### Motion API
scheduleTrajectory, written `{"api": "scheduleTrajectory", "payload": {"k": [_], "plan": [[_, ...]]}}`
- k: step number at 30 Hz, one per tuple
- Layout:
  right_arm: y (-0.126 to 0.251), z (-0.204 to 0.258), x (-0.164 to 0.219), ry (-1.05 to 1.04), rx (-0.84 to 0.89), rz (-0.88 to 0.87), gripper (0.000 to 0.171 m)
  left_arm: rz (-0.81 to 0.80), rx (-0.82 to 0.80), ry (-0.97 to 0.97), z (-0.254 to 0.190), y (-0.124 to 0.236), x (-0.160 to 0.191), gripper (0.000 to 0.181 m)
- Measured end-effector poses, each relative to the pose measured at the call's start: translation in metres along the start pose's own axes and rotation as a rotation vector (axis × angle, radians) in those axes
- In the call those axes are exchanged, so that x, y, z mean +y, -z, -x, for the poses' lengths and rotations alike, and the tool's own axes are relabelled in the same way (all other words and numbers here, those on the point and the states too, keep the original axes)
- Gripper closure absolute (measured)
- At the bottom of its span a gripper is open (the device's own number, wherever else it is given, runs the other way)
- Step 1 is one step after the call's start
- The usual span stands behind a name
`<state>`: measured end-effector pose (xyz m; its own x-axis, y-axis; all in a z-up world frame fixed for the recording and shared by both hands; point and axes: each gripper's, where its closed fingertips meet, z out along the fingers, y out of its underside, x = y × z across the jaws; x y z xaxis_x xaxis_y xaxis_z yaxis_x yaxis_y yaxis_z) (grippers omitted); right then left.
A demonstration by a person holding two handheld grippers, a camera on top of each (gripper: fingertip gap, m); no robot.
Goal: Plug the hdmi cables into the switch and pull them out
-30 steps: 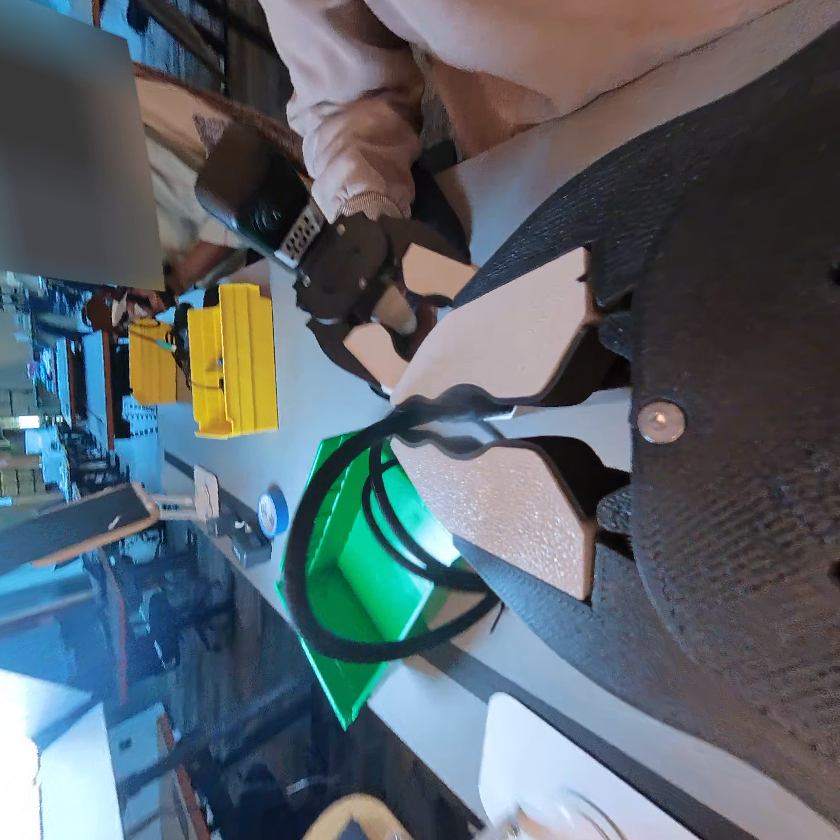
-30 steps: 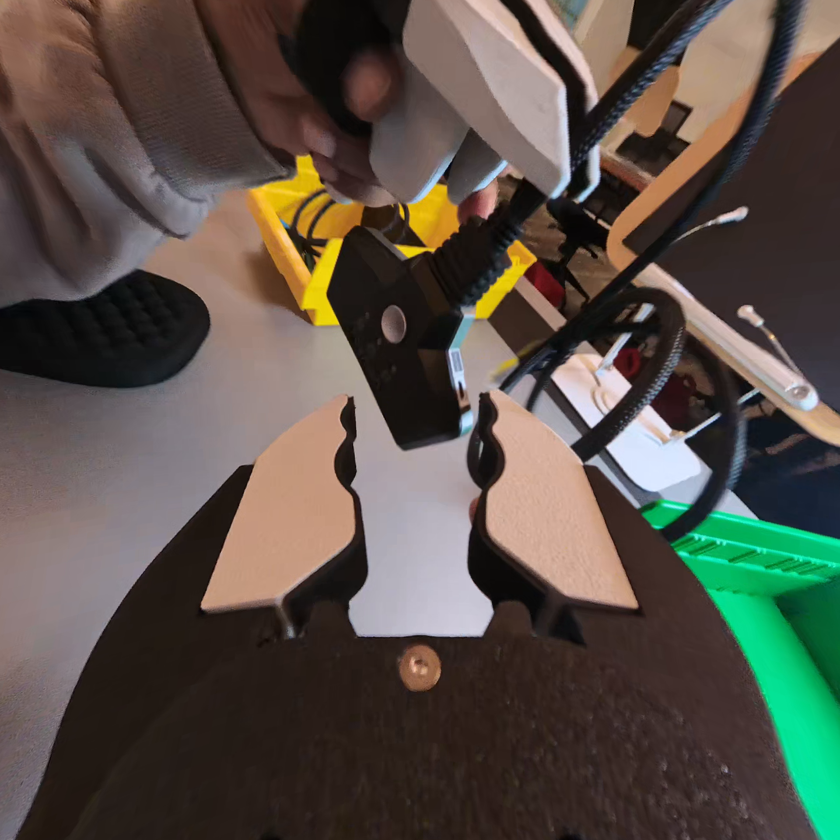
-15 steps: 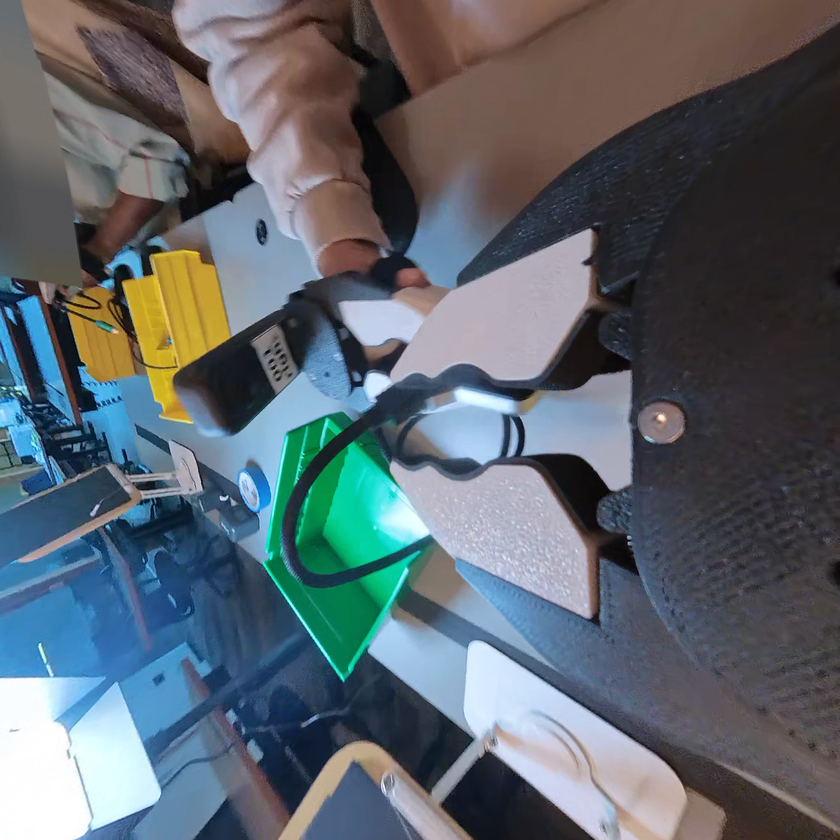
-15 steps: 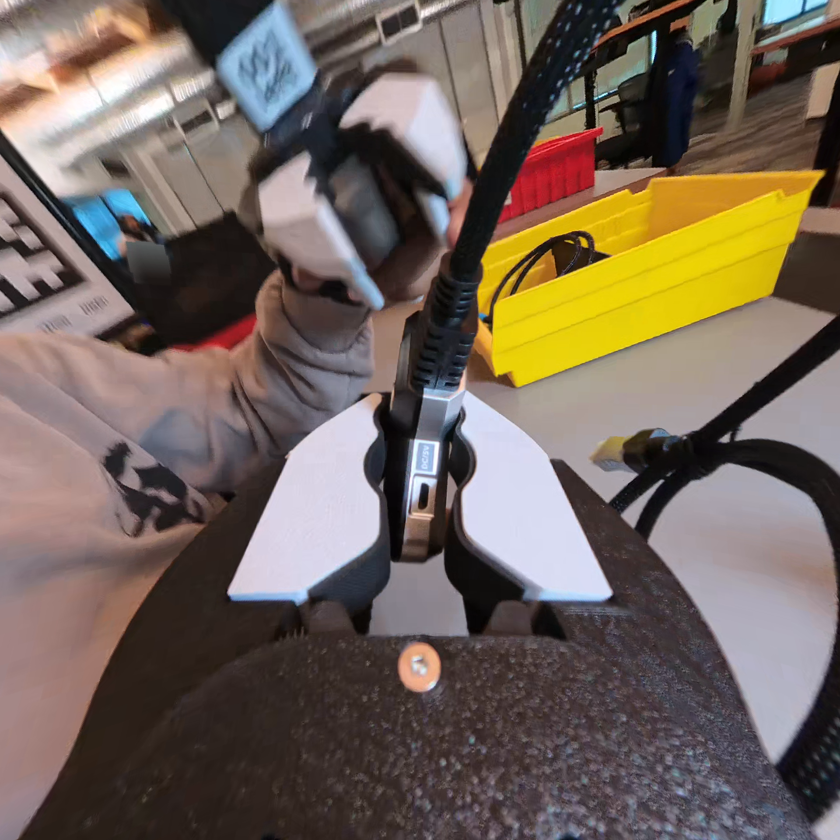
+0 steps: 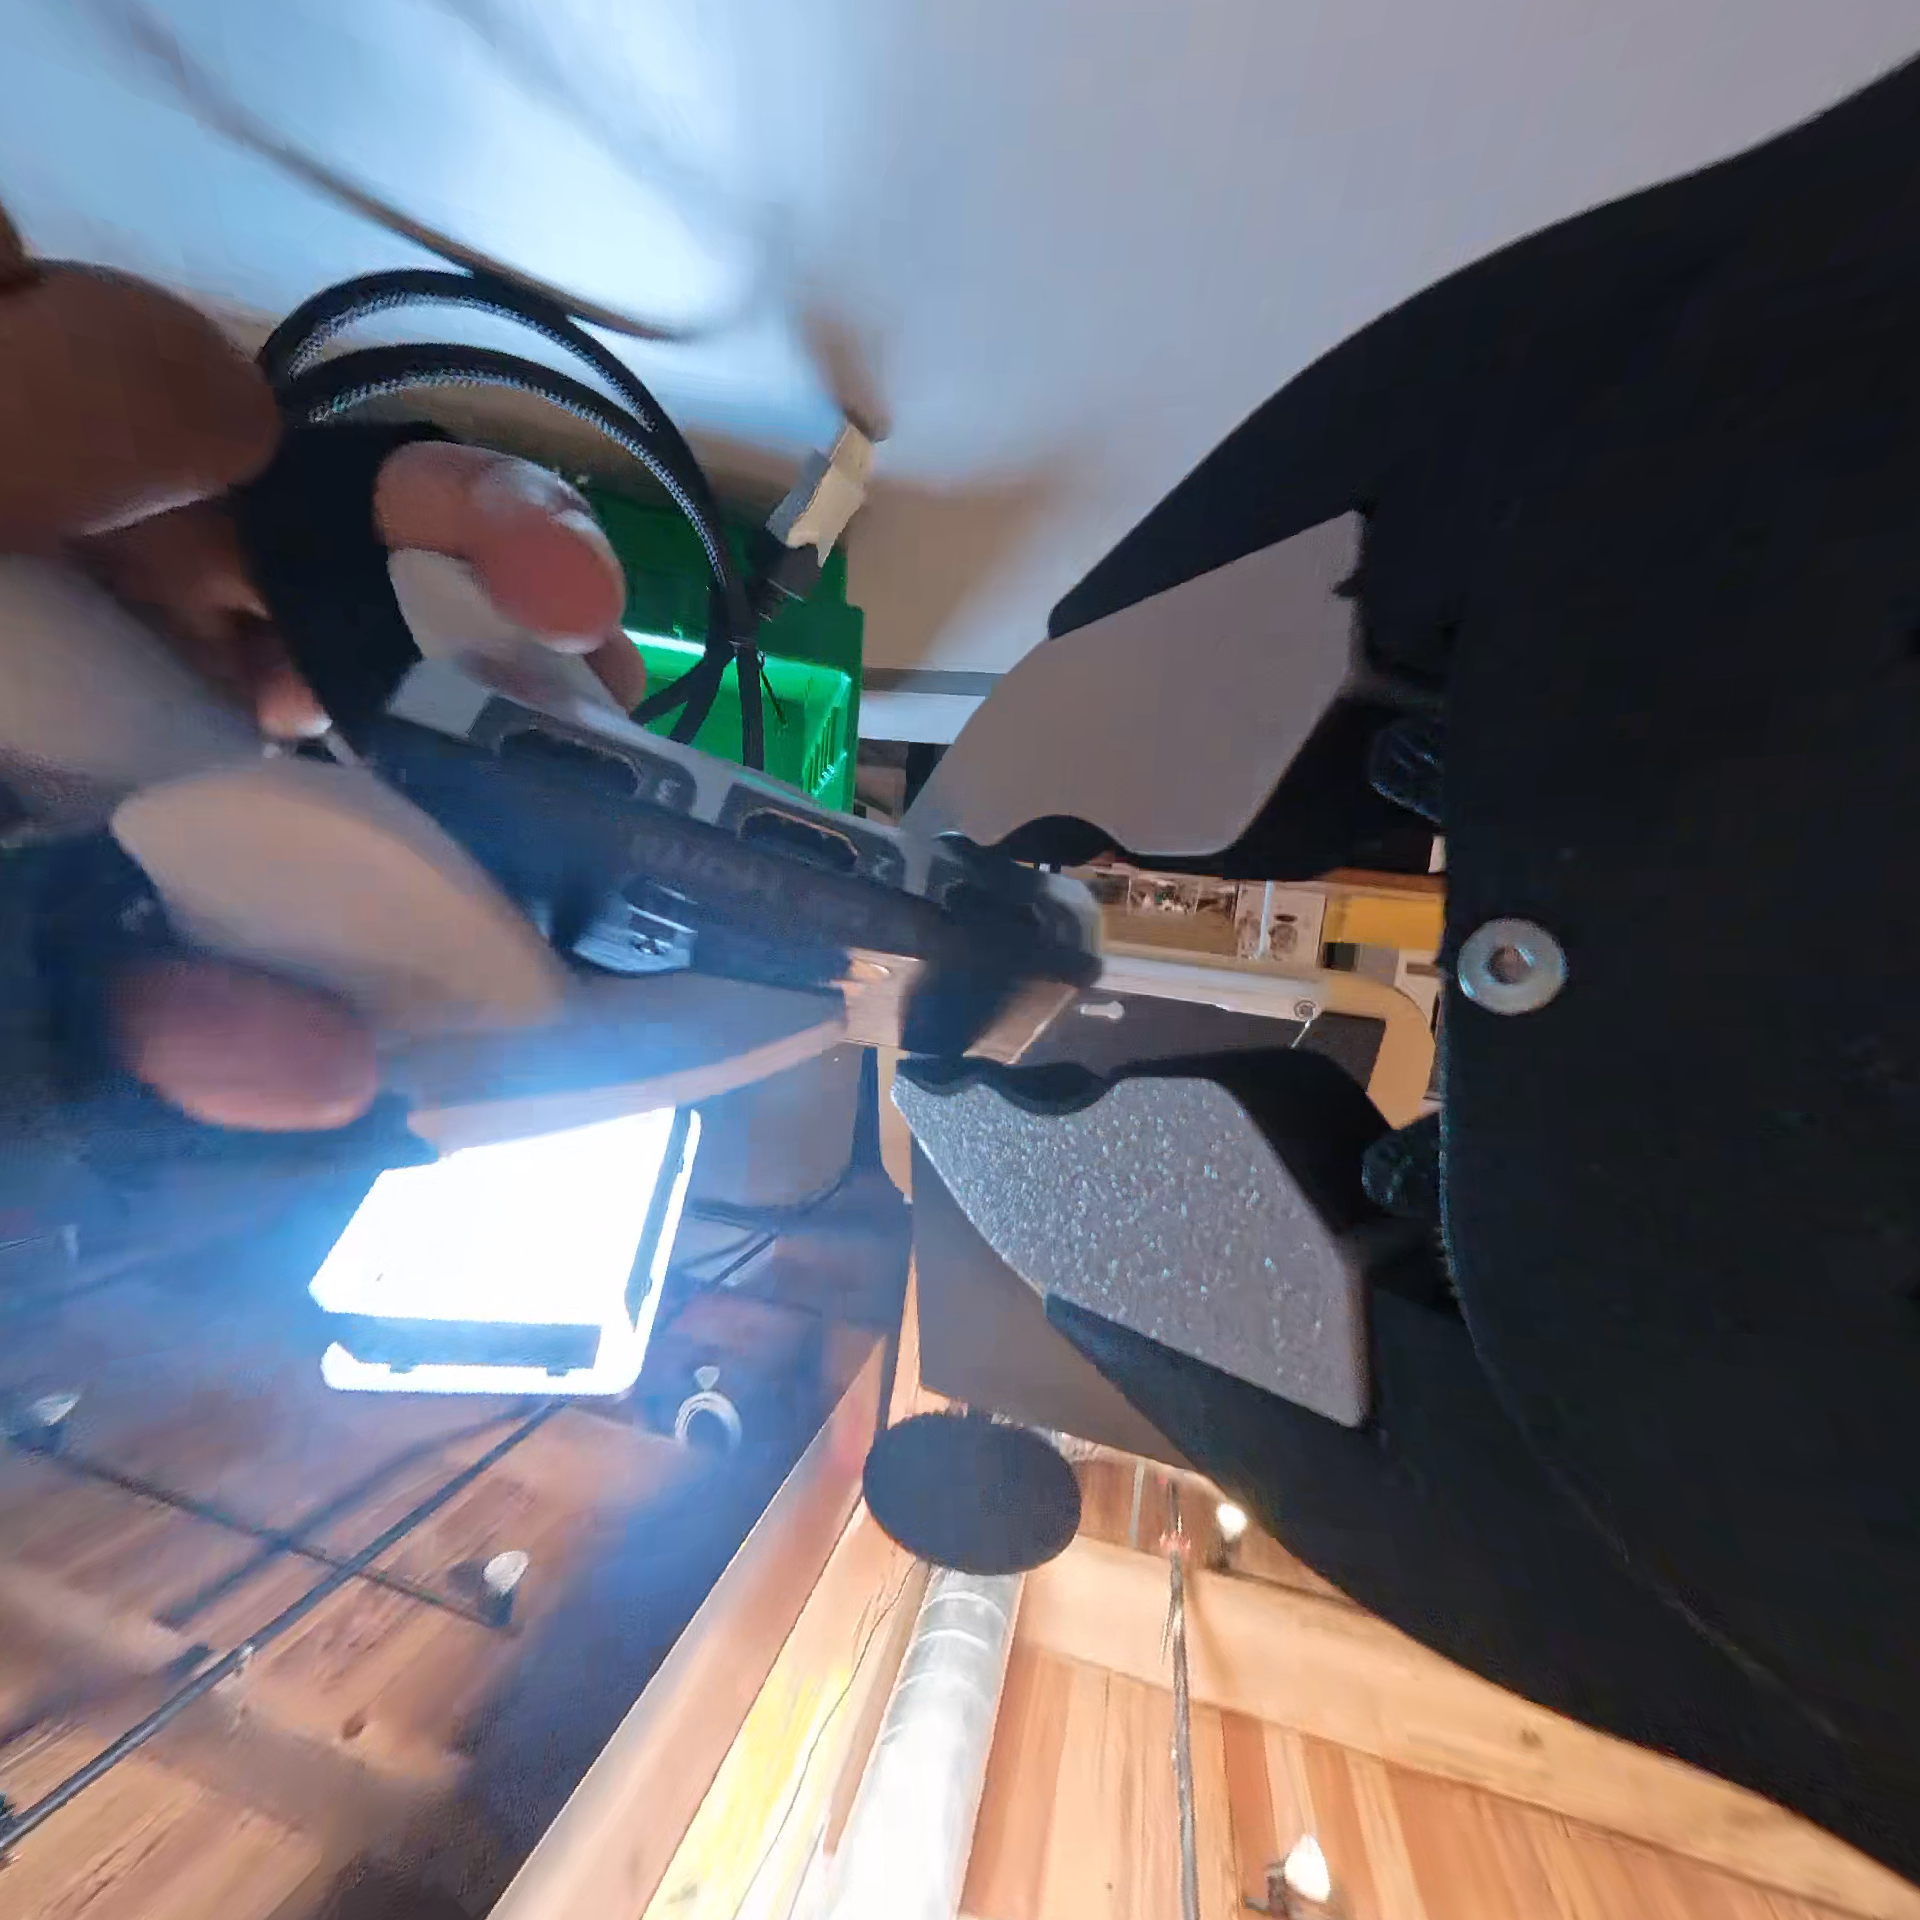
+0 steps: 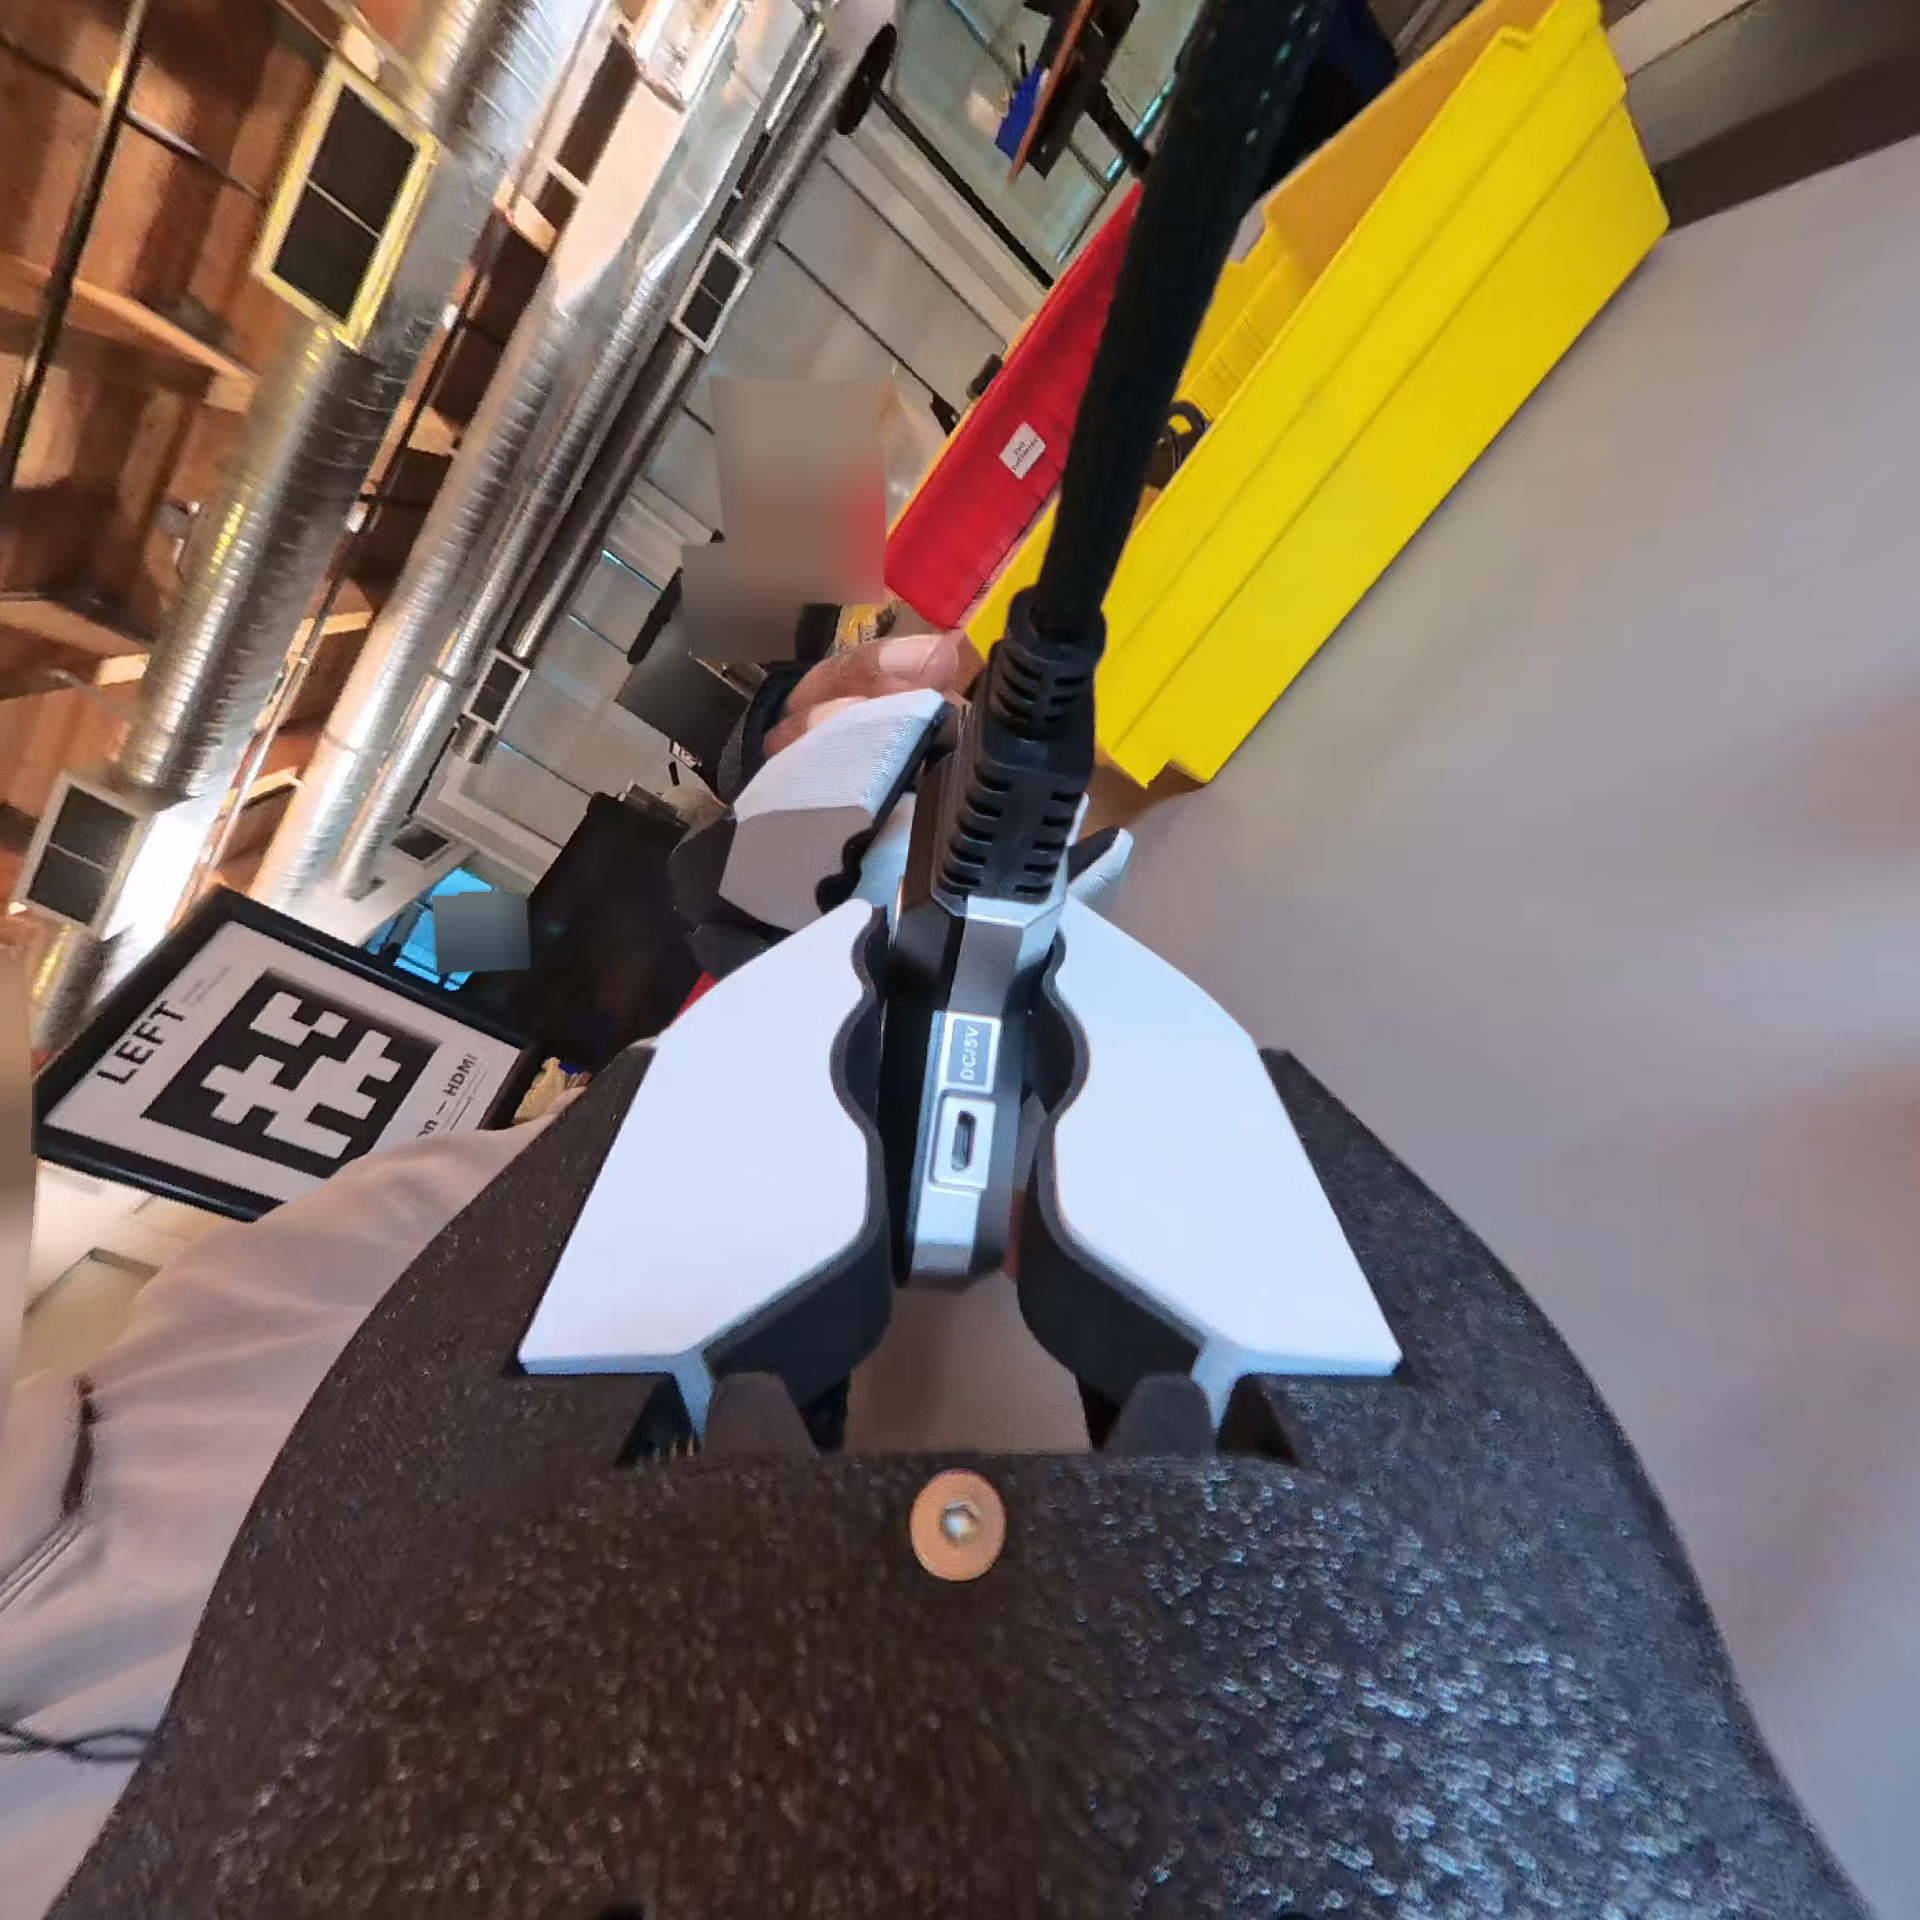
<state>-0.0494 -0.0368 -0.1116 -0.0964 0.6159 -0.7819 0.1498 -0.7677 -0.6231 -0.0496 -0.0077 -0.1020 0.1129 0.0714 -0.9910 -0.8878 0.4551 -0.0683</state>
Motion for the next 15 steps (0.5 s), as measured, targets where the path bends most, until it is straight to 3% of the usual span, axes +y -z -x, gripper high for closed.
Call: {"api": "scheduleTrajectory", "payload": {"k": [2,4,9,12,15], "plan": [[-0.005,0.003,0.006,-0.025,-0.026,-0.005,0.143,-0.003,0.038,0.055,-0.005,0.007,0.001,0.148],[-0.008,0.022,0.005,-0.045,-0.151,0.016,0.129,-0.032,0.098,0.242,-0.001,0.014,0.004,0.149],[0.022,0.099,0.011,0.192,-0.469,0.131,0.129,-0.246,0.18,1.004,0.046,0.033,0.016,0.154],[0.042,0.117,-0.001,0.56,-0.358,0.083,0.128,-0.433,0.208,1.37,0.066,0.051,0.028,0.157],[0.065,0.126,-0.035,0.93,-0.207,-0.03,0.129,-0.595,0.263,1.619,0.072,0.061,0.03,0.158]]}}
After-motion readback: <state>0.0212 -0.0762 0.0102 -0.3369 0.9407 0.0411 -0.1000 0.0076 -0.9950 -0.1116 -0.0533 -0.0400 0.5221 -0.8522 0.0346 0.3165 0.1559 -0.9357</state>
